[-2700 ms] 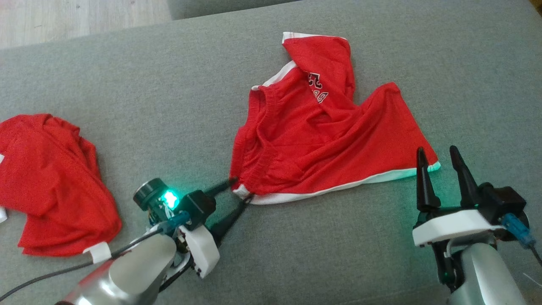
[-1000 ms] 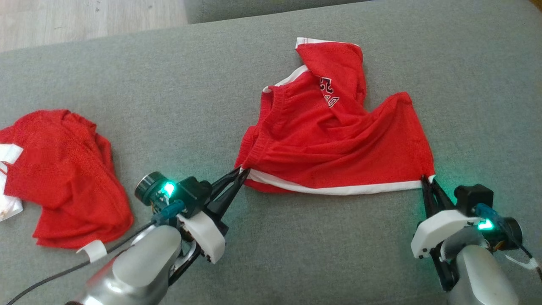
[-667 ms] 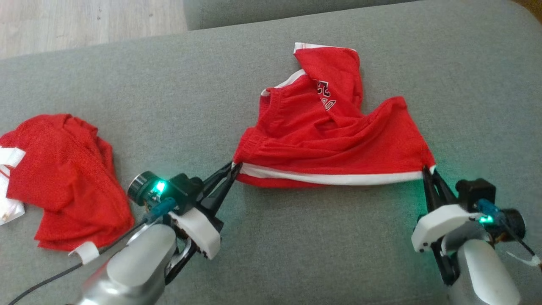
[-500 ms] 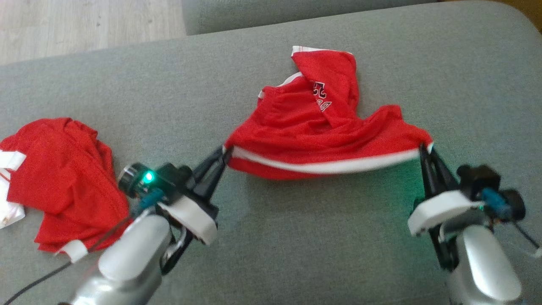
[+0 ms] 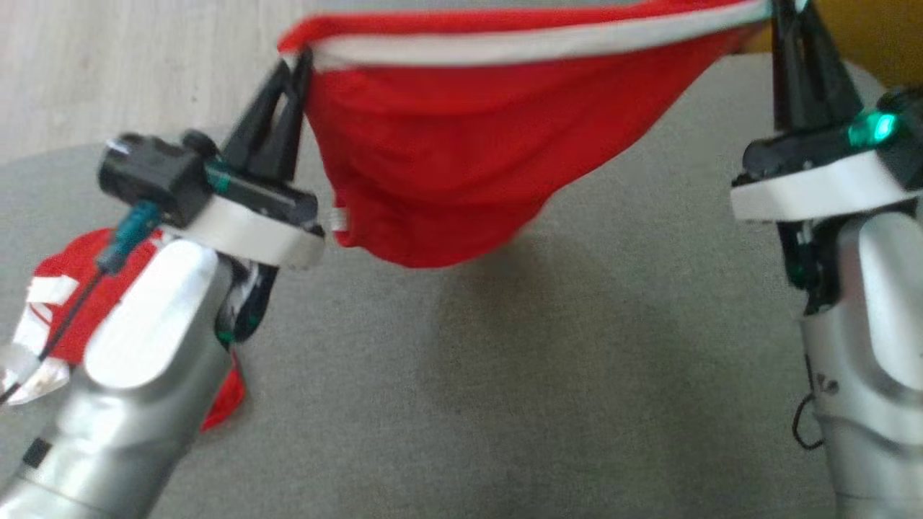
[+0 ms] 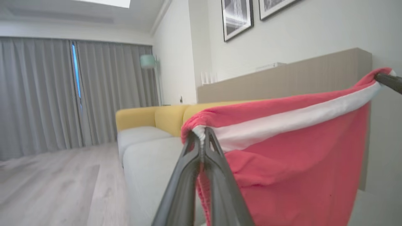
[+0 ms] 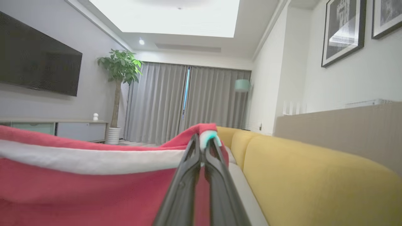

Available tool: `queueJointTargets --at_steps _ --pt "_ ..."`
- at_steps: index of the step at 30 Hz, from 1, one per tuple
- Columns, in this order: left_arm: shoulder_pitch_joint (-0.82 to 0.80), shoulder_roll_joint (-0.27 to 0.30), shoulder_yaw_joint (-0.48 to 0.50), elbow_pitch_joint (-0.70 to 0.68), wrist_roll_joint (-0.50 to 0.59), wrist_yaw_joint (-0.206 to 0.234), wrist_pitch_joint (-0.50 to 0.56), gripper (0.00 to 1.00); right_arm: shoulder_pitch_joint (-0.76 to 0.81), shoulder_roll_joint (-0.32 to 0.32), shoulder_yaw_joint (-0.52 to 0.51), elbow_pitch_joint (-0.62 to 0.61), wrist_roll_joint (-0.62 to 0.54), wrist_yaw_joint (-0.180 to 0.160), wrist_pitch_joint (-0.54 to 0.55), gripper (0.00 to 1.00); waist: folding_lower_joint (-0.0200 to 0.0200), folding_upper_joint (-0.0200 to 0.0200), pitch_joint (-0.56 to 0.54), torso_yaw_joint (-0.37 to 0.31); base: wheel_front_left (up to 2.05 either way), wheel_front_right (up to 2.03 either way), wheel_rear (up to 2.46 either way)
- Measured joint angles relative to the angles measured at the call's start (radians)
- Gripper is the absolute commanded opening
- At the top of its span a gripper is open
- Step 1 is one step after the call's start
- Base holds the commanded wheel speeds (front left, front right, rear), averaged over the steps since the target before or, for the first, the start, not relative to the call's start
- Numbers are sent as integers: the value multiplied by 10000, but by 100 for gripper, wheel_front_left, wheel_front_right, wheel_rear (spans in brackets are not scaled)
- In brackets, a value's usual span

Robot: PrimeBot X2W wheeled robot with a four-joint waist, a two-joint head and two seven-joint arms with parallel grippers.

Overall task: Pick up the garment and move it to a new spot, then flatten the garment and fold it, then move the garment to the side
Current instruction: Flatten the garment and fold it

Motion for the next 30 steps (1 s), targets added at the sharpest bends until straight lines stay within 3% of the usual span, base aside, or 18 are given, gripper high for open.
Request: queueJointTargets --at_steps 5,10,15,20,24,30 --pt "-69 261 336 -821 -111 430 -27 0 -128 -128 65 -362 0 0 224 0 0 0 -485 68 0 0 0" --pt "857 723 328 -2307 -142 882 360 0 622 -232 -75 -1352 -15 0 688 0 -1 0 -785 81 0 0 0" --pt "2258 1312 393 -4420 -148 1657 807 0 2010 270 -700 -3139 -19 0 1532 0 -1 0 -883 -57 0 0 0" --pt "2352 1565 581 -5356 -238 1893 1327 0 2296 460 -1039 -3916 -234 0 2318 0 -1 0 -682 -144 0 0 0" --pt "1671 1551 596 -4801 -431 1586 1664 0 1759 606 -1158 -3377 -366 0 2763 0 -1 0 -252 -205 0 0 0" --pt "-1267 1260 650 -2144 -813 268 1856 0 -1653 610 -1233 -648 -355 12 2456 0 3 0 1041 -303 0 0 0"
